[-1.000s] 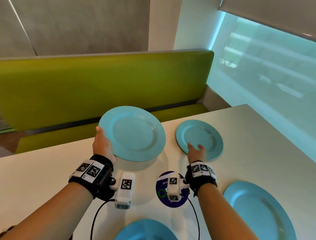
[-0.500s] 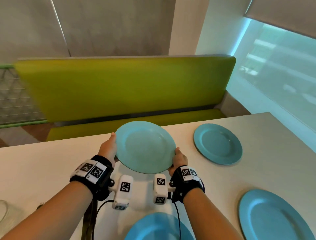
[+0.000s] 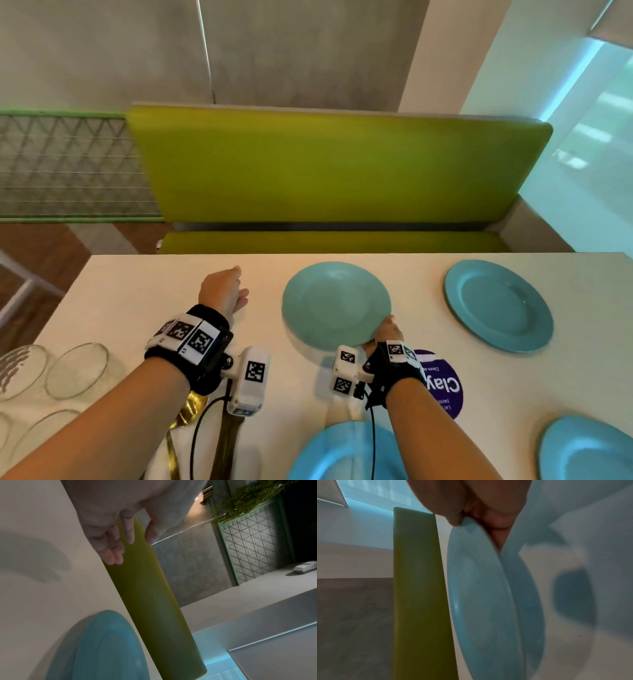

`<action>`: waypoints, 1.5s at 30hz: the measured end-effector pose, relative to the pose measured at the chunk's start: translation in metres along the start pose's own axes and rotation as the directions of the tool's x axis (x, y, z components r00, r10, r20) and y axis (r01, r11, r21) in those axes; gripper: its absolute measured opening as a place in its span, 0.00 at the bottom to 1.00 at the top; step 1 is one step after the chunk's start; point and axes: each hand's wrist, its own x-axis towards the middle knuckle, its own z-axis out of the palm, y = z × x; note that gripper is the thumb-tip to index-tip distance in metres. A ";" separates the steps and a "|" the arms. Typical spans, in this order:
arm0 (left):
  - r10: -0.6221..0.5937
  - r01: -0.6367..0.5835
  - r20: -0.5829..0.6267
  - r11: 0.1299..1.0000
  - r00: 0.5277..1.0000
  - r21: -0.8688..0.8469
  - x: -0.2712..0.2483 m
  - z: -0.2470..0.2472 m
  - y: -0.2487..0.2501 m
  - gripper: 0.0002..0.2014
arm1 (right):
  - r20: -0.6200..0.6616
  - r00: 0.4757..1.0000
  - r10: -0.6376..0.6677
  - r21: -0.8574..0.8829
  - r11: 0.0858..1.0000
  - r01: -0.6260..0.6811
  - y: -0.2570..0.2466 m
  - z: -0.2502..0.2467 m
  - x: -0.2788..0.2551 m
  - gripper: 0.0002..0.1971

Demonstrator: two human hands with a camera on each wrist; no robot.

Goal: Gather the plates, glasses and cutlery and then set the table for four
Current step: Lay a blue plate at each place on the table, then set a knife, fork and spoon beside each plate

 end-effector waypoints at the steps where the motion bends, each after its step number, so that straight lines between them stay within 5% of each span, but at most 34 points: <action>1: -0.001 0.001 0.005 1.000 1.000 -0.007 0.000 -0.004 0.000 0.17 | 0.065 0.998 -0.019 0.037 0.999 0.017 0.004 0.000 0.002 0.25; 6: 0.008 -0.007 0.023 0.999 1.000 -0.053 -0.002 -0.022 -0.002 0.07 | 0.061 0.998 -0.009 0.078 0.997 0.004 0.012 0.001 0.011 0.24; 13: -0.003 0.008 0.086 0.998 0.996 -0.067 -0.009 -0.051 -0.011 0.07 | -0.134 0.987 -0.092 -0.270 0.961 0.053 0.013 -0.004 -0.006 0.29; 16: 0.002 0.005 0.122 0.998 0.992 -0.060 -0.014 -0.068 -0.014 0.07 | -0.122 0.981 -0.148 -0.368 0.925 0.094 0.013 -0.003 -0.032 0.20; 23: 0.071 -0.075 0.192 0.997 0.979 0.010 -0.034 -0.118 -0.029 0.05 | 0.084 0.936 -0.342 -0.657 0.687 0.310 0.058 0.047 -0.091 0.13; 27: 0.104 -0.130 0.260 0.988 0.960 0.084 -0.044 -0.149 -0.044 0.04 | 0.253 0.935 -0.249 -0.866 0.372 0.334 0.121 0.080 -0.152 0.19; 30: 0.112 -0.156 0.302 0.980 0.947 0.126 -0.051 -0.169 -0.057 0.04 | 0.241 0.949 -0.204 -0.920 0.262 0.290 0.169 0.095 -0.178 0.17; 35: 0.124 -0.188 0.365 0.972 0.923 0.143 -0.059 -0.200 -0.069 0.05 | 0.116 0.967 -0.229 -0.928 0.323 0.188 0.200 0.112 -0.196 0.21; 40: 0.140 -0.212 0.367 0.963 0.920 0.163 -0.061 -0.221 -0.073 0.07 | 0.049 0.962 -0.268 -0.936 0.325 0.138 0.199 0.117 -0.203 0.10; 45: 0.117 -0.198 0.377 0.962 0.919 0.185 -0.060 -0.227 -0.078 0.07 | 0.022 0.960 -0.278 -0.904 0.405 0.138 0.199 0.111 -0.211 0.11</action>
